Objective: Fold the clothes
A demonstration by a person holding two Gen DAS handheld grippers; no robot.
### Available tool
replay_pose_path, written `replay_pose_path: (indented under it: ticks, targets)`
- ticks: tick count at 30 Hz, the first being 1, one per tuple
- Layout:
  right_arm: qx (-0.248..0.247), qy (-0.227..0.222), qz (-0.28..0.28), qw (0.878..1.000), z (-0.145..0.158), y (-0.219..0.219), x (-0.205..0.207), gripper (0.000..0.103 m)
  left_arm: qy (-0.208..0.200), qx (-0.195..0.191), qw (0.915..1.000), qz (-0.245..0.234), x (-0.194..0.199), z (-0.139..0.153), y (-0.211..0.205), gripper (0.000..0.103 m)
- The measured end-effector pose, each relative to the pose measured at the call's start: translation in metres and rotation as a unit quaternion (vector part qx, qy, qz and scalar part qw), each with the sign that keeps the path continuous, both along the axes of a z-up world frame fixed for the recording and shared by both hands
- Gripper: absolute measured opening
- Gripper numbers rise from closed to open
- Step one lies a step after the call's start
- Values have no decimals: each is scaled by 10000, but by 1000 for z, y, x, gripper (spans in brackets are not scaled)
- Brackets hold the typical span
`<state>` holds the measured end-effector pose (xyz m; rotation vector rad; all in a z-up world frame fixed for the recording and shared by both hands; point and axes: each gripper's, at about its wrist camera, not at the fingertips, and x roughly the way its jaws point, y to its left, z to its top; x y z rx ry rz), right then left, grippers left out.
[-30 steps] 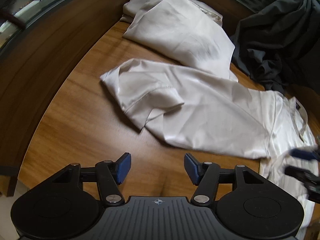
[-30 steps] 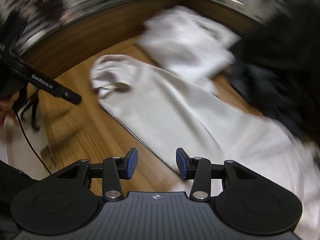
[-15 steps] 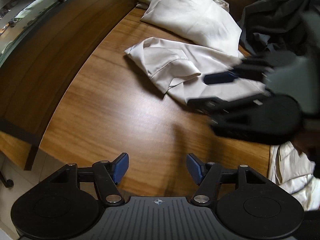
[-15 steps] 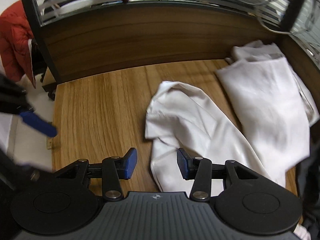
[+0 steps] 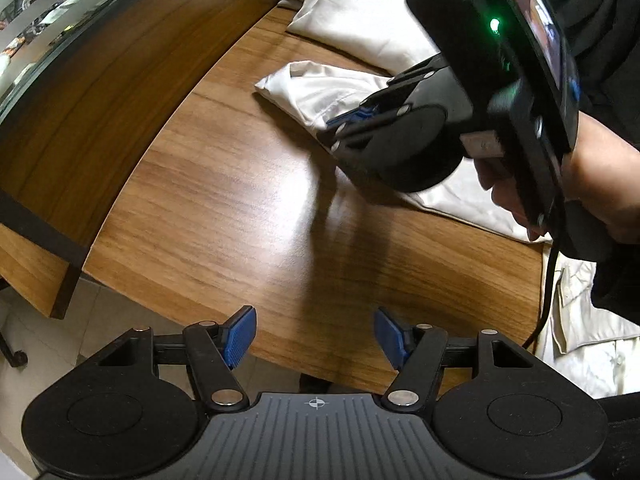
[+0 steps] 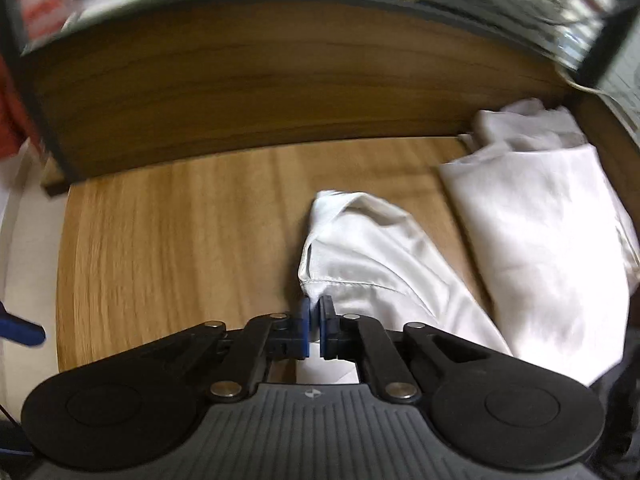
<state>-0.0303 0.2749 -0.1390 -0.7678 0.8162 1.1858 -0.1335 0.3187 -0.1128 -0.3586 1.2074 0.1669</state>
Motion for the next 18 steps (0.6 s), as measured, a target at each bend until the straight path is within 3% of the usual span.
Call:
replay_pose_path:
  ticks: [7, 10, 18]
  targets:
    - [363, 706, -975, 9921, 31, -57, 45, 1, -24, 60, 9994, -336, 21, -3, -7, 68]
    - [510, 997, -1545, 9816, 44, -97, 68, 1, -70, 57, 9983, -582, 34, -2, -14, 68]
    - [717, 1280, -2778, 9494, 82, -229, 103, 1, -200, 77, 9892, -1453, 69, -2, -44, 68]
